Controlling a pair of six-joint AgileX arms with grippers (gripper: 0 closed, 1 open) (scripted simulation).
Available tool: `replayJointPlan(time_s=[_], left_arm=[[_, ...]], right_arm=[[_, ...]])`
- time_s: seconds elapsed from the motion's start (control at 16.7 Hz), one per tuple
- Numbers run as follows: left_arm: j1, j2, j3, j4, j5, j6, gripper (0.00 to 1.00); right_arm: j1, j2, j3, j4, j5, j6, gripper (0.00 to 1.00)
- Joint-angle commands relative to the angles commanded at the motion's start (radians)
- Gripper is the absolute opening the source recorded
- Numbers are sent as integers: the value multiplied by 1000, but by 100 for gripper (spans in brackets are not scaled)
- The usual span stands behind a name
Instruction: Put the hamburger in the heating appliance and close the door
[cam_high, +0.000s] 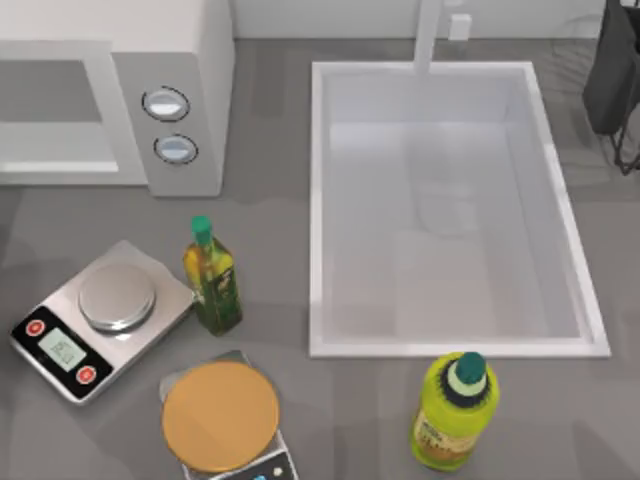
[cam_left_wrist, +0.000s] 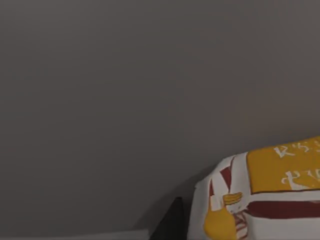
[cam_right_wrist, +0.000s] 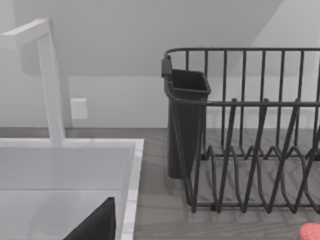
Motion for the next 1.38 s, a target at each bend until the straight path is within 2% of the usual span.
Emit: replayJointPlan(time_s=[0.24,0.78,1.14,1.38], left_arm=[[16,-53,28,-62,-7,15,0],[-1,-135,234,-369,-1,-1,0],[-2,-130,238,-378,0,-4,0],[-8,-100,247,-276,18,-62,0]], right_arm=[[0,0,0,0,0,0,100],[0,0,0,0,0,0,100],[0,0,0,0,0,0,100],[0,0,0,0,0,0,100]])
